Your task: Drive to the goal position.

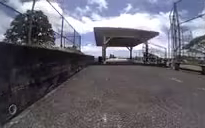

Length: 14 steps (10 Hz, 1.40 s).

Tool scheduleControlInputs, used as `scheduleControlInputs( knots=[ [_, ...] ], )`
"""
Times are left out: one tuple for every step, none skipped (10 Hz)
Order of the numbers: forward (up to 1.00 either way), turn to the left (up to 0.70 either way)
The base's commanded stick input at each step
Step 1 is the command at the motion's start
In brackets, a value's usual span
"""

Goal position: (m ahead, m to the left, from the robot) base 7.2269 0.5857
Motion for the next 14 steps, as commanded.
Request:
scheduleControlInputs(
  knots=[
    [0.70,0.00],
    [0.70,0.00],
    [0.70,0.00],
    [0.70,0.00],
    [0.70,0.00],
    [0.70,0.00],
    [0.70,0.00],
    [0.70,0.00],
    [0.70,0.00],
    [0.70,0.00],
    [0.70,0.00],
    [0.70,0.04],
    [0.70,0.23],
    [0.70,0.33]
  ],
)
